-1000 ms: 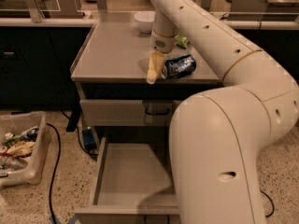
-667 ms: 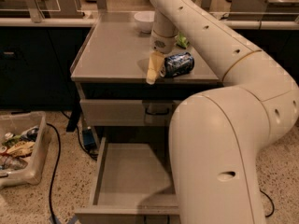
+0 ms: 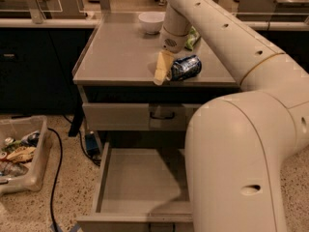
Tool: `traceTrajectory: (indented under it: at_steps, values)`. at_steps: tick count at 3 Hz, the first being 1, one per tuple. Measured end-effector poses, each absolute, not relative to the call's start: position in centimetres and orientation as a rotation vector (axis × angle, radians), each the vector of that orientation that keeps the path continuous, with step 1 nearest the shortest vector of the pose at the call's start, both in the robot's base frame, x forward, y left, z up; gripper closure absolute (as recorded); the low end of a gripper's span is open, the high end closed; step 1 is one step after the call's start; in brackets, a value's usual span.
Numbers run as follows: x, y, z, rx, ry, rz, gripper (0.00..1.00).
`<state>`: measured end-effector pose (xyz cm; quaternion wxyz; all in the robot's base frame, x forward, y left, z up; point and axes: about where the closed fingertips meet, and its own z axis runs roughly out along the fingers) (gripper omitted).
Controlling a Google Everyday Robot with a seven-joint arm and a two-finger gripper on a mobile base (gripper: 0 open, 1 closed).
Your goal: Place pepsi can into middle drawer
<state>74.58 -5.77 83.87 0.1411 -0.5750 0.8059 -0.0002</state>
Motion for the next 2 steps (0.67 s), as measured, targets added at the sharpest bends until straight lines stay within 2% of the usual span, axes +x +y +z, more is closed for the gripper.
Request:
traceTrajectory:
  at_steps: [1, 2]
  values:
    - [73.69, -7.95, 83.0, -1.642, 2.385, 0.027, 0.0]
    - [73.69, -7.95, 83.0, -1.642, 2.385, 0.027, 0.0]
